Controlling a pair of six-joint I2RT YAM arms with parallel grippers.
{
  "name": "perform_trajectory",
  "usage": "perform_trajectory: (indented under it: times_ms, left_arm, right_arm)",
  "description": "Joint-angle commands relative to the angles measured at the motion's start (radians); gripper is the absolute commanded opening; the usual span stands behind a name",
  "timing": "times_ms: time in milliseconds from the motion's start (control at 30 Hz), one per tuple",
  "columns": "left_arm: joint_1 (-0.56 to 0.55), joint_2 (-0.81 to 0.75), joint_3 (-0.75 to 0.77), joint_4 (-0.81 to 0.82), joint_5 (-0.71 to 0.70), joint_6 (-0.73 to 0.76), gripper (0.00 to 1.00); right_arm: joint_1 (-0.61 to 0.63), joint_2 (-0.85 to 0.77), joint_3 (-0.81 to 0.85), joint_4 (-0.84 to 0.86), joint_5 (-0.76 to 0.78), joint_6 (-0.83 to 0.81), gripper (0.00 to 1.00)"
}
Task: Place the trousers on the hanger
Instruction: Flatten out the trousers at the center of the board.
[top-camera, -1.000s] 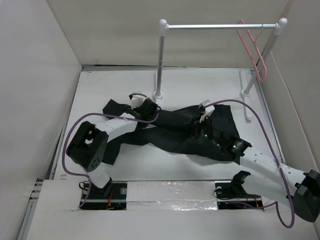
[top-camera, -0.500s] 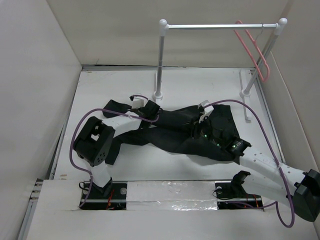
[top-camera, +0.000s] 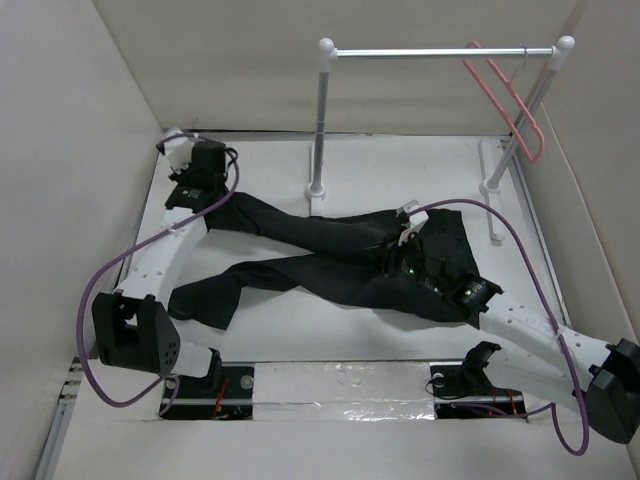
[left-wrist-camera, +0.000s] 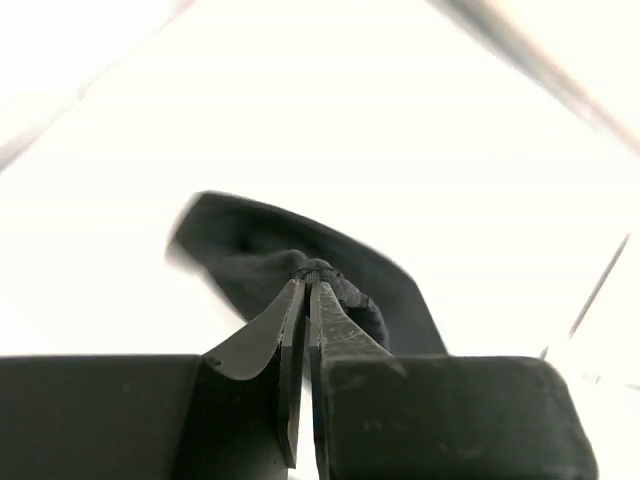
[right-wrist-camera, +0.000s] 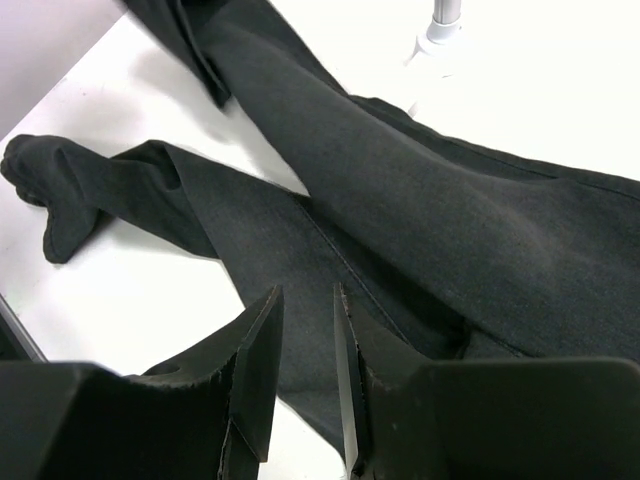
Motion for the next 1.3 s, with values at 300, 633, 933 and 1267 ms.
perform_trajectory:
  times_ms: [300, 633, 933, 1267]
  left_arm:
    - [0.237, 0.037, 0.242, 0.079, 0.386, 0.291, 0.0]
    - [0.49, 0.078, 0.204, 0.199, 0.645, 0.33, 0.0]
    - [0.608, 0.195, 0.173, 0.191, 0.471, 0.316, 0.5]
    - [0.3, 0.117, 0.057, 0.2, 0.342, 0.282, 0.46]
  right_arm:
    - [-0.01, -0.031, 0.004, 0.041, 0.029, 0.002, 0.34]
    - [-0.01, -0.011, 0.011, 0.033, 0.051, -0.002, 0.35]
    - [-0.01, -0.003, 0.012, 0.029, 0.043, -0.007, 0.36]
    - [-0.019, 0.041, 0.023, 0.033, 0.025, -0.004, 0.1]
